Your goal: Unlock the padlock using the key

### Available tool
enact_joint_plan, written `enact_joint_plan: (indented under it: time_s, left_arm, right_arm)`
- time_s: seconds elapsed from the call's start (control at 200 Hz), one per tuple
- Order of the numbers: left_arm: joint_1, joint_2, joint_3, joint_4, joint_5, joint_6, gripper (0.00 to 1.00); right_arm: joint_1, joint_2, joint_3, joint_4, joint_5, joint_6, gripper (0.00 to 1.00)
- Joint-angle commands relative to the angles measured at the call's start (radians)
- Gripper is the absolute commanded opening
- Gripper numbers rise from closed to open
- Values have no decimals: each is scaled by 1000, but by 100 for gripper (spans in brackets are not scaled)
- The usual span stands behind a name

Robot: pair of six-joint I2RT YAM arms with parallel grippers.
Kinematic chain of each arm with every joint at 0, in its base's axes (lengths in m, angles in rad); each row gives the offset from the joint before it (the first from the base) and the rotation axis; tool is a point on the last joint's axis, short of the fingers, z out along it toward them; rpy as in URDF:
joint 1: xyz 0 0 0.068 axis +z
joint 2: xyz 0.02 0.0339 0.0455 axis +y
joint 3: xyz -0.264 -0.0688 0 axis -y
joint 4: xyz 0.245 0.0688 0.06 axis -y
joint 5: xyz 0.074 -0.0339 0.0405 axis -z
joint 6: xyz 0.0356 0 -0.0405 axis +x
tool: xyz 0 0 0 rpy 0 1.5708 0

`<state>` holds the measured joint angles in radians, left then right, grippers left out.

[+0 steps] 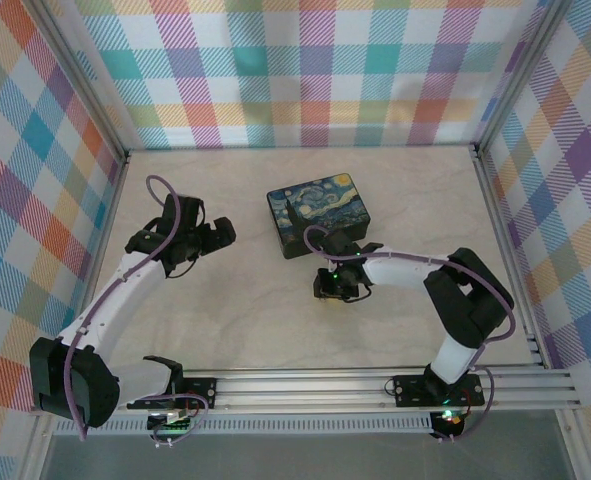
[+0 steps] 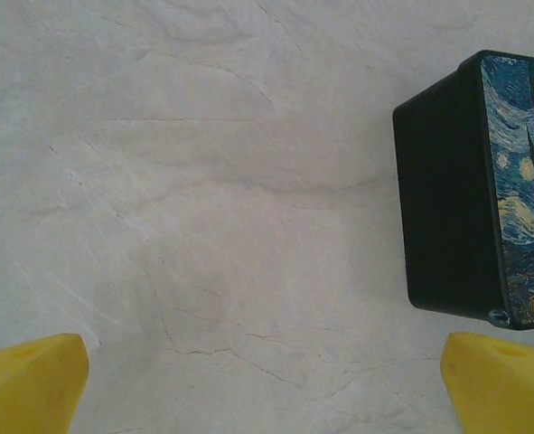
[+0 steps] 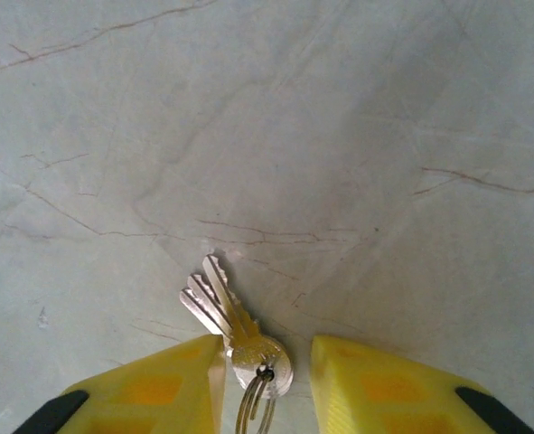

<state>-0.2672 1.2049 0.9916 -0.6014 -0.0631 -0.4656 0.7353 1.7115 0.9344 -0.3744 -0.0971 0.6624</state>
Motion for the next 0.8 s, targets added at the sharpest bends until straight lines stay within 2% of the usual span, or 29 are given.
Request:
enact_joint_plan:
  time_s: [0.0,0.195,0.275,0.425,0.615,0.745,0.795]
  left_arm:
    - [-6,6,24,-23,-25,19,100]
    - [-6,17,26,-28,-44,32,100]
    - [-6,33,27,-26,-19,36,100]
    - [-60,58,-22,19,63,2,99]
    - [-183,112,-102,94,164,-81,97]
    - [-198,114,-115,94,170,-97,97]
    - [-198,107,-99,77,157,-90,97]
  right_arm:
    - [45,87,-10,-18,7,15,29]
    - [49,106,-41,-56,79,55,20]
    - [49,97,-52,-59,104,55,17]
    - [47,60,-88,16,94,42,0]
    - [42,29,-104,73,41,24,3]
    - [39,-5,-91,56,40,1,20]
    - [39,-20,-84,44,47,-9,24]
